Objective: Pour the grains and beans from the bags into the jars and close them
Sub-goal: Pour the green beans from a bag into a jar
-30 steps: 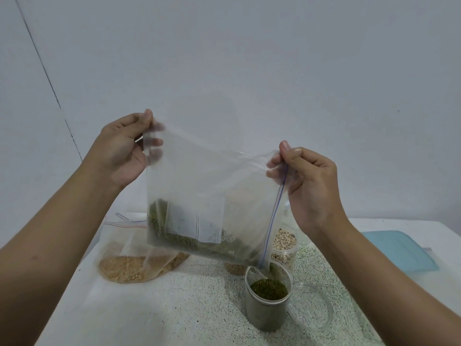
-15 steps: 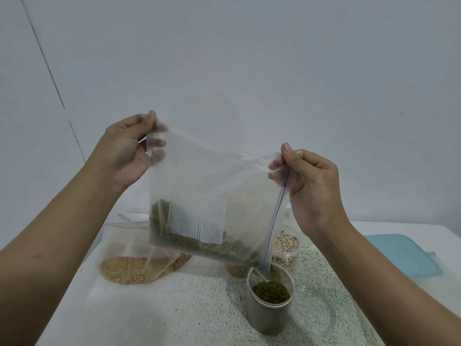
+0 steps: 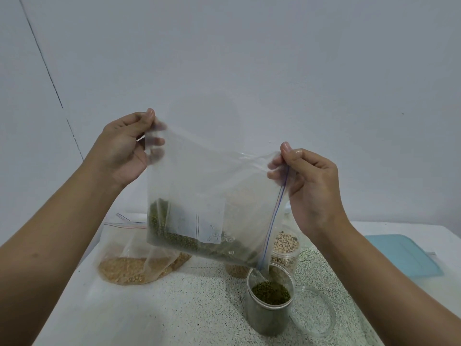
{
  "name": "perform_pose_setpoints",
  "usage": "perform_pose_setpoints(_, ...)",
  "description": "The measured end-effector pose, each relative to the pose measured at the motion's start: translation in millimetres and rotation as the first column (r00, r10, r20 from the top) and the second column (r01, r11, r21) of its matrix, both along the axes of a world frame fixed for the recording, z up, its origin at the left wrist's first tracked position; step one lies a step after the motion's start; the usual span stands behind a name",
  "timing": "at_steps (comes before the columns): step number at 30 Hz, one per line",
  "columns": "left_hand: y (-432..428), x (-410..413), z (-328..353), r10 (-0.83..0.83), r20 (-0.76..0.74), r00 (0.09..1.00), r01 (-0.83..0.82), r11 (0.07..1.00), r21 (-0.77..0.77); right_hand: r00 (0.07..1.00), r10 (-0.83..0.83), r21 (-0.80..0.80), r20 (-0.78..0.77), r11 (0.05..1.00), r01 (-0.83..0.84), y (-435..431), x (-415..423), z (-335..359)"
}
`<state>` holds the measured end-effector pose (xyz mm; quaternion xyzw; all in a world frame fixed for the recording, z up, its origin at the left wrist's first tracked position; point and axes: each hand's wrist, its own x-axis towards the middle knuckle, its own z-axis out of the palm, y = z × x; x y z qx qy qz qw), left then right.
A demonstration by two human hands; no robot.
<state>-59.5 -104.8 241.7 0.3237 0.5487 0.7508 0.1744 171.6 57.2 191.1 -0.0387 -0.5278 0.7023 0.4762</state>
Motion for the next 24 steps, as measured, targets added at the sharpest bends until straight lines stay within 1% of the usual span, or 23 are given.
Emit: perform_pose_setpoints(24,0.7,-2.8,-1.0,0.006,-0.008,1.000,-0.006,1.000,0.005,0.999,0.037,-0.019,-0.018,0.999,-0.037,-1.9,-2.2,0.0)
